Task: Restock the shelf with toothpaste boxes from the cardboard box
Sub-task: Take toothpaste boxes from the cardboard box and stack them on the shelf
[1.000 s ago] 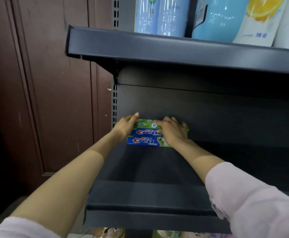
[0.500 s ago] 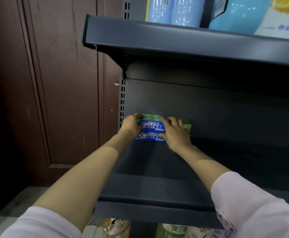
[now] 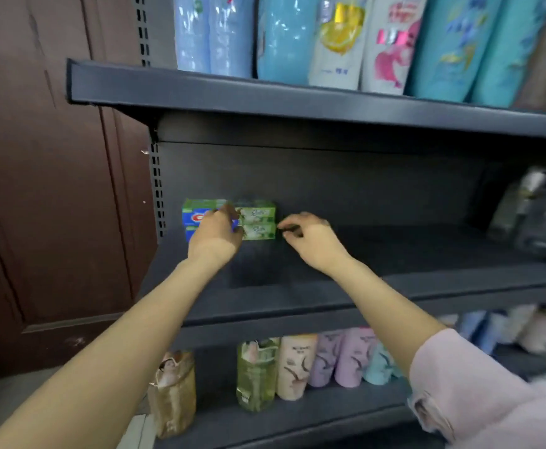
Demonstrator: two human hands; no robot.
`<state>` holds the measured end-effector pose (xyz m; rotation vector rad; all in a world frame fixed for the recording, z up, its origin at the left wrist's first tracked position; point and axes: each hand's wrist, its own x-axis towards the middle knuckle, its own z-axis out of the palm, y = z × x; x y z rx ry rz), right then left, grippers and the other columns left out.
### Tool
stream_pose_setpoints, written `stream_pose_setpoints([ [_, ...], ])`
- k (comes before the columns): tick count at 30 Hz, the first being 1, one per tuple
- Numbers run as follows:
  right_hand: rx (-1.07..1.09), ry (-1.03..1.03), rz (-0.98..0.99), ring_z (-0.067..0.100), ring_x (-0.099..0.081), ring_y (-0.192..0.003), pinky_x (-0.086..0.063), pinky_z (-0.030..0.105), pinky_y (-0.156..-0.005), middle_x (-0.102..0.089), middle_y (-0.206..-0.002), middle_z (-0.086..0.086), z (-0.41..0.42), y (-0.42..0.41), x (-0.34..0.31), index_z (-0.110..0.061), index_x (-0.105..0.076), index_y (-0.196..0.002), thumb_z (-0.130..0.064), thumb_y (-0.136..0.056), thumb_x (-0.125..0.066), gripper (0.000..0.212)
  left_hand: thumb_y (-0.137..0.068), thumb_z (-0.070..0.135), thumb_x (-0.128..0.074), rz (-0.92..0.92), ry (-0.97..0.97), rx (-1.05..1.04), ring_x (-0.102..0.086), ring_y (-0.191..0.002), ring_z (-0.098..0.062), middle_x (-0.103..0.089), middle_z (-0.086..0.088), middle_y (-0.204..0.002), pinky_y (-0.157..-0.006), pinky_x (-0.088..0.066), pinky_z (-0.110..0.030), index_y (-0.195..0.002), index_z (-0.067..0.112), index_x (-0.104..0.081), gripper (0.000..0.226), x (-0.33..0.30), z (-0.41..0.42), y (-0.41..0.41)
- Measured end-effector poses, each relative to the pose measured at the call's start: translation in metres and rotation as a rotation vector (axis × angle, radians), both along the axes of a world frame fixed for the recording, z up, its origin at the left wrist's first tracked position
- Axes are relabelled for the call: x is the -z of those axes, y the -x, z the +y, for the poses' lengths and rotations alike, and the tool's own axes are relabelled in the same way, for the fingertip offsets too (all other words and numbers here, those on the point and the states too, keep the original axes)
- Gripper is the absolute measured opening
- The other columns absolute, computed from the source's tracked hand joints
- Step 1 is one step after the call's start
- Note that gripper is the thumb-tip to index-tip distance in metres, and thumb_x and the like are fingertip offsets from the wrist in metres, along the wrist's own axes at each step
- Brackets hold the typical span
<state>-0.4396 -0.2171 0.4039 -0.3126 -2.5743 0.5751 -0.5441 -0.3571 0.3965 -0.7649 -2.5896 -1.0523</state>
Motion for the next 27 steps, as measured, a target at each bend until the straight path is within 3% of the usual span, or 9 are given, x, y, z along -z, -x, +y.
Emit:
stream_pose_setpoints([
  [5, 0.11, 0.104, -0.051, 0.017, -0.061, -0.085, -0.044, 0.024, -0.073, -0.065, -0.089, 0.001, 0.023, -0.125, 0.022, -0.014, -0.069, -0.105, -0.015, -0.095, -0.05, 0.021, -0.089, 0.01, -0.054, -0.028, -0.191, 0.251, -0.06, -0.097, -0.021, -0.066, -0.006, -0.101, -0.083, -0.04, -0.022, -0.104, 0.009, -0.067, 0.02, 0.009, 0.034, -0.103],
  [8, 0.258, 0.104, -0.091, 0.019, -0.063, -0.089, -0.046, 0.026, -0.076, -0.07, -0.096, 0.005, 0.05, -0.193, 0.058, -0.015, -0.069, -0.104, -0.016, -0.094, -0.051, 0.021, -0.089, 0.011, -0.055, -0.075, -0.221, 0.396, -0.06, -0.088, -0.017, -0.068, -0.007, -0.098, -0.081, -0.042, -0.022, -0.101, 0.01, -0.068, 0.017, 0.037, 0.071, -0.166],
  [10, 0.364, 0.13, -0.168, 0.027, -0.064, -0.095, -0.051, 0.036, -0.081, -0.07, -0.102, 0.01, 0.072, -0.24, 0.092, -0.015, -0.069, -0.104, -0.017, -0.092, -0.051, 0.022, -0.088, 0.01, -0.056, -0.147, -0.198, 0.51, -0.064, -0.088, -0.021, -0.07, -0.009, -0.094, -0.082, -0.046, -0.026, -0.099, 0.009, -0.068, 0.016, 0.065, 0.103, -0.208],
  [14, 0.584, 0.241, -0.295, 0.033, -0.064, -0.099, -0.05, 0.04, -0.085, -0.07, -0.104, 0.016, 0.116, -0.332, 0.17, -0.01, -0.07, -0.1, -0.015, -0.089, -0.051, 0.022, -0.087, 0.008, -0.057, -0.308, 0.005, 0.725, -0.066, -0.086, -0.024, -0.067, -0.006, -0.086, -0.078, -0.046, -0.026, -0.095, 0.007, -0.068, 0.014, 0.134, 0.18, -0.287],
  [17, 0.736, 0.36, -0.423, 0.029, -0.063, -0.085, -0.046, 0.034, -0.072, -0.068, -0.096, 0.019, 0.142, -0.39, 0.222, -0.005, -0.069, -0.092, -0.02, -0.092, -0.051, 0.024, -0.087, 0.014, -0.056, -0.396, 0.236, 0.837, -0.067, -0.093, -0.028, -0.071, -0.012, -0.098, -0.086, -0.052, -0.035, -0.092, 0.011, -0.068, 0.014, 0.194, 0.234, -0.331],
  [20, 0.887, 0.448, -0.503, 0.032, -0.061, -0.084, -0.044, 0.036, -0.069, -0.062, -0.087, 0.024, 0.167, -0.445, 0.277, -0.004, -0.062, -0.076, -0.024, -0.094, -0.048, 0.03, -0.087, 0.02, -0.053, -0.412, 0.435, 0.93, -0.066, -0.095, -0.032, -0.07, -0.015, -0.101, -0.085, -0.052, -0.039, -0.092, 0.009, -0.068, 0.019, 0.253, 0.282, -0.376],
  [24, 1.035, 0.544, -0.614, 0.038, -0.061, -0.097, -0.044, 0.034, -0.072, -0.065, -0.103, 0.022, 0.196, -0.501, 0.336, -0.002, -0.064, -0.103, -0.016, -0.095, -0.042, 0.027, -0.089, 0.016, -0.052, -0.393, 0.613, 1.017, -0.062, -0.101, -0.03, -0.068, -0.013, -0.104, -0.083, -0.05, -0.036, -0.085, 0.01, -0.067, 0.017, 0.322, 0.333, -0.423],
  [27, 1.087, 0.544, -0.672, 0.036, -0.056, -0.103, -0.044, 0.034, -0.076, -0.06, -0.112, 0.021, 0.22, -0.53, 0.378, -0.006, -0.06, -0.118, -0.013, -0.092, -0.046, 0.03, -0.087, 0.014, -0.052, -0.374, 0.686, 1.074, -0.064, -0.091, -0.03, -0.07, -0.014, -0.092, -0.077, -0.049, -0.033, -0.073, 0.011, -0.066, 0.02, 0.37, 0.369, -0.446],
])
